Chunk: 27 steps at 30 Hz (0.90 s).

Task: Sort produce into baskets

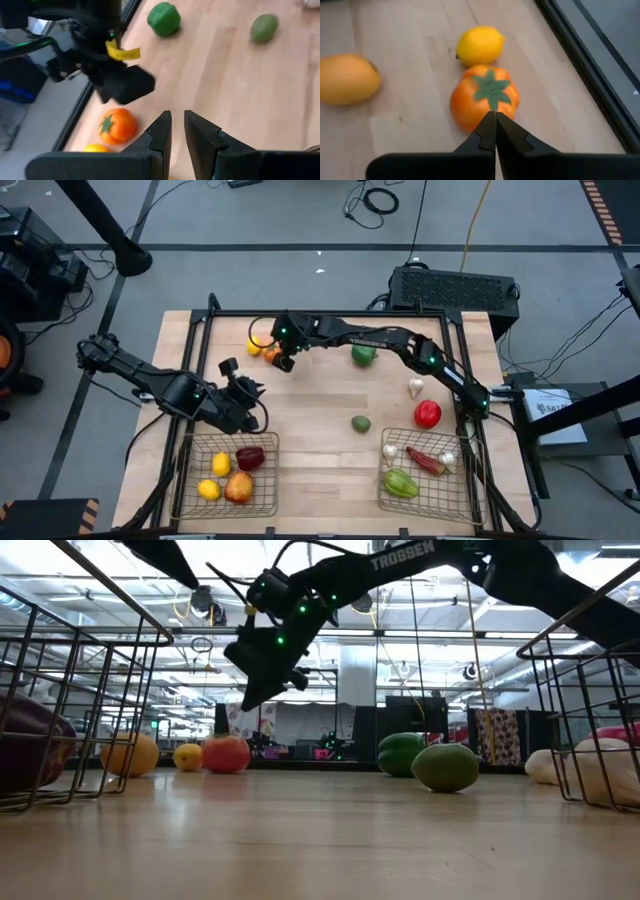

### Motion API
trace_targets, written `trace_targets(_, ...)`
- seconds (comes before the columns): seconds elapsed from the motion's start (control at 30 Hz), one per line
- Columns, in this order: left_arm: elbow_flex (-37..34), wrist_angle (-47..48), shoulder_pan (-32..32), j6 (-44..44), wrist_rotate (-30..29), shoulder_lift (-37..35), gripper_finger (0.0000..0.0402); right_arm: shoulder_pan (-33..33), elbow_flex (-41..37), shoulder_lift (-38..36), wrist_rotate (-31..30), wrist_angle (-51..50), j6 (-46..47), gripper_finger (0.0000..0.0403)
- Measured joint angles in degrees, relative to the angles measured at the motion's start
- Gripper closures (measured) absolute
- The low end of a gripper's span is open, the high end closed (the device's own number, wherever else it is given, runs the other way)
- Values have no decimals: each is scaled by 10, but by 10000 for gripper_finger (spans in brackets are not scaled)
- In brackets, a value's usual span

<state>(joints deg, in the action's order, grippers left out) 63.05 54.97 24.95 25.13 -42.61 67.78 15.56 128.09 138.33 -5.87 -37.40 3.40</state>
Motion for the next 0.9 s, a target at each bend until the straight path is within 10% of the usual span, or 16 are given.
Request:
trace_targets(0.27,-43,58,-19,1,-97,0,340,1,0,0,31,-4,-43,403)
trace_targets(0.9,-56,38,-40,0,-81,2,340,12,1,19,32,62,20,314)
